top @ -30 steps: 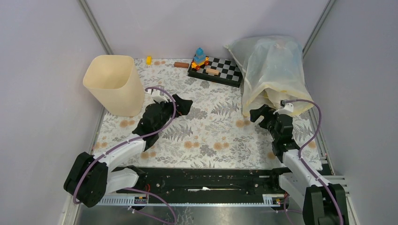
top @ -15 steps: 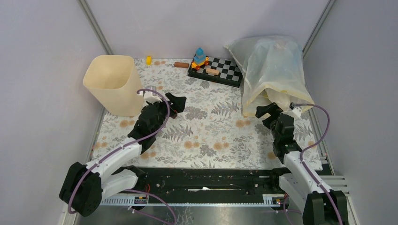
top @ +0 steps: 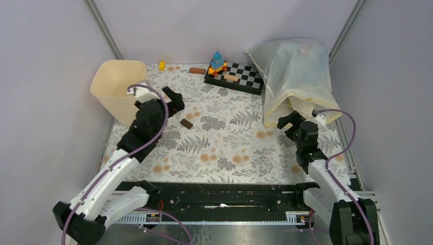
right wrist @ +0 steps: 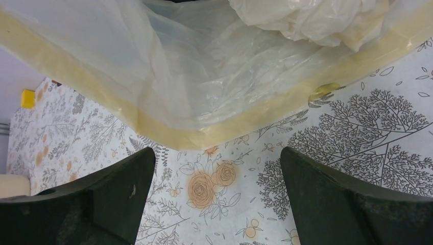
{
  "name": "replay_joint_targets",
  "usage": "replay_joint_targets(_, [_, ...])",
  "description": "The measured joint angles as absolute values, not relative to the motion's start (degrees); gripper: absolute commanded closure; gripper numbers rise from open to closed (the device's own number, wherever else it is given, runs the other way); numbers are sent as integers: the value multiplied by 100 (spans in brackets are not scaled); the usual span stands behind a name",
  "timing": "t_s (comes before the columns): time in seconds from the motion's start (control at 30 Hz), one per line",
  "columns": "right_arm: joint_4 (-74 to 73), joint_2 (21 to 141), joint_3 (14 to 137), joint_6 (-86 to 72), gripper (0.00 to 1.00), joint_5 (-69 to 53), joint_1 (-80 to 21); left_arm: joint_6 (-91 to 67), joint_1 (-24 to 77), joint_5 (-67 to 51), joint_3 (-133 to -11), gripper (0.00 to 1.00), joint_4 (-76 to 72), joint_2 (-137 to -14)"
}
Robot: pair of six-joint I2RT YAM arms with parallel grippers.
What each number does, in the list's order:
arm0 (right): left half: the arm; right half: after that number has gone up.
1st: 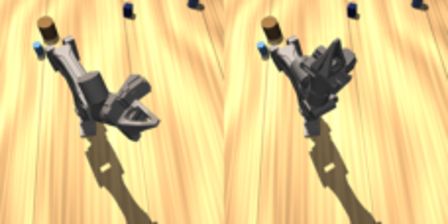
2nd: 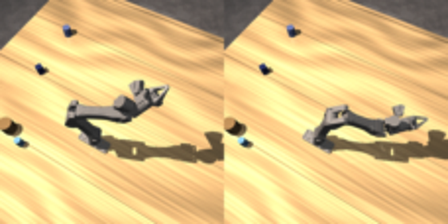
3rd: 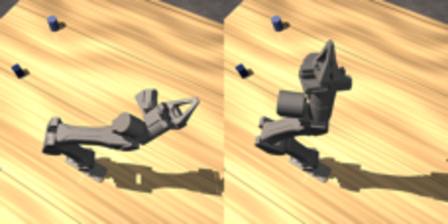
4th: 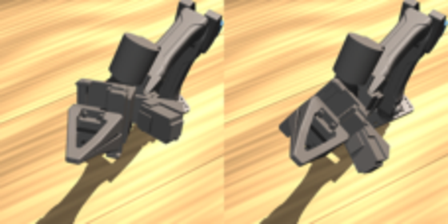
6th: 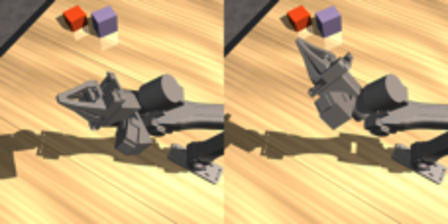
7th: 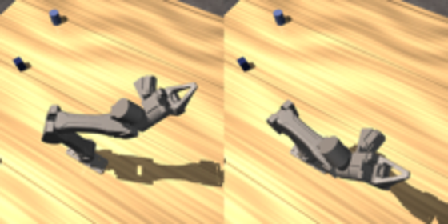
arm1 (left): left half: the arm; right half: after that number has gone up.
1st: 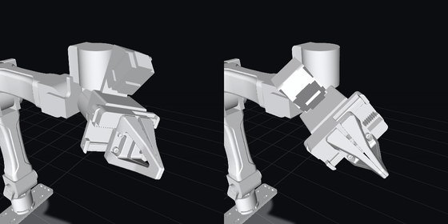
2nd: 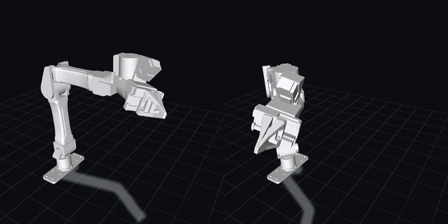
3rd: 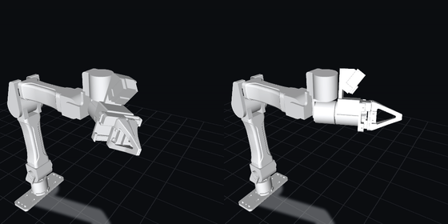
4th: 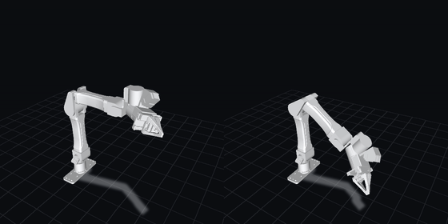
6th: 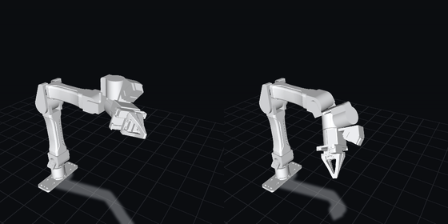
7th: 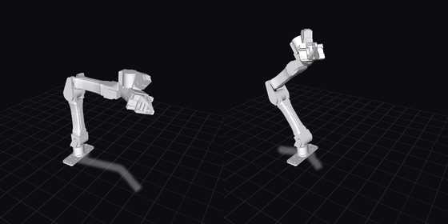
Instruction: Put the trash bags into the trash bin
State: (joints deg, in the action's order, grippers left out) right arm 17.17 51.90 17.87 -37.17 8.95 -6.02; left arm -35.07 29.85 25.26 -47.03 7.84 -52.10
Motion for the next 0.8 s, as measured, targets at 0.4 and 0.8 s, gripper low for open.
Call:
replay_joint_targets(0.4, [1732,4825,1806,-3647,0,897,-602,-3940,2978,4622,-5535,1,2670,-4058])
replay_joint_targets(0.8, [1868,4936,1737,-3577,0,744,-602,-4619,1347,4724,-6941,1,3634,-5483])
